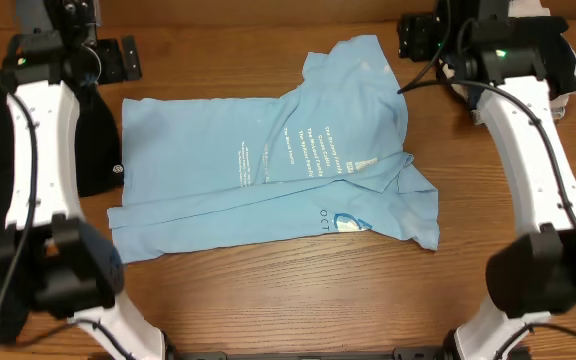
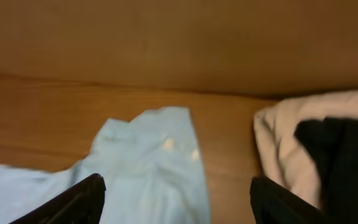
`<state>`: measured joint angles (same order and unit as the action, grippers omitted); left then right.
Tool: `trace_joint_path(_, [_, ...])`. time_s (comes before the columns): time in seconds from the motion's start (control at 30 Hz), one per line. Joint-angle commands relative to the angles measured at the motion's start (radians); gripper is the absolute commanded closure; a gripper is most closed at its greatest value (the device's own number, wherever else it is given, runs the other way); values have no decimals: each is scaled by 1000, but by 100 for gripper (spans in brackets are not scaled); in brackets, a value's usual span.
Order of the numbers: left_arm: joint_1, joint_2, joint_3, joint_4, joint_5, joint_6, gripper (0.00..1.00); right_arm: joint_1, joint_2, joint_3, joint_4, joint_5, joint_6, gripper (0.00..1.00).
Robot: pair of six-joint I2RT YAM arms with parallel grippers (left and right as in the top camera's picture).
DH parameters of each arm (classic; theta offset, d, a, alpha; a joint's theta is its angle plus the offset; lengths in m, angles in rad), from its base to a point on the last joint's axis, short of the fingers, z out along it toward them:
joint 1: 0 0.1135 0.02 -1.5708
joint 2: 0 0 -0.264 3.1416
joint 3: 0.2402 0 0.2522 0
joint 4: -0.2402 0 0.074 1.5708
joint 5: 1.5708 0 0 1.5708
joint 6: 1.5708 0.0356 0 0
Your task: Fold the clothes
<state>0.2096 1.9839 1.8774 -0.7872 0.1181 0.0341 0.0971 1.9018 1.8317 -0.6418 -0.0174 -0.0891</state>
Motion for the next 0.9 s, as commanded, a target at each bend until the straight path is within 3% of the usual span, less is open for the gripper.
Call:
trace_joint_path(0.0, [-1, 103, 33, -7, -37, 48, 0, -1, 92, 17, 35, 61, -89, 21])
trace_joint_path(0.1, [-7, 168, 33, 9, -54, 80, 2, -1, 173, 16, 89, 51, -95, 21])
trace_joint_path(0.27, [-21, 249, 33, 42, -55, 82, 14, 3, 269, 16, 153, 3, -73, 21])
trace_joint_path(0.57, [-42, 367, 33, 55, -100, 38, 17, 21, 379, 16, 255, -3, -76, 21])
trace_joint_path(0.77, [-32, 373, 32, 86, -100, 28, 36, 21, 417, 16, 348, -29, -76, 21])
trace_joint_path(0.87, [-32, 375, 31, 93, -100, 29, 55, 23, 445, 16, 399, -30, -74, 22])
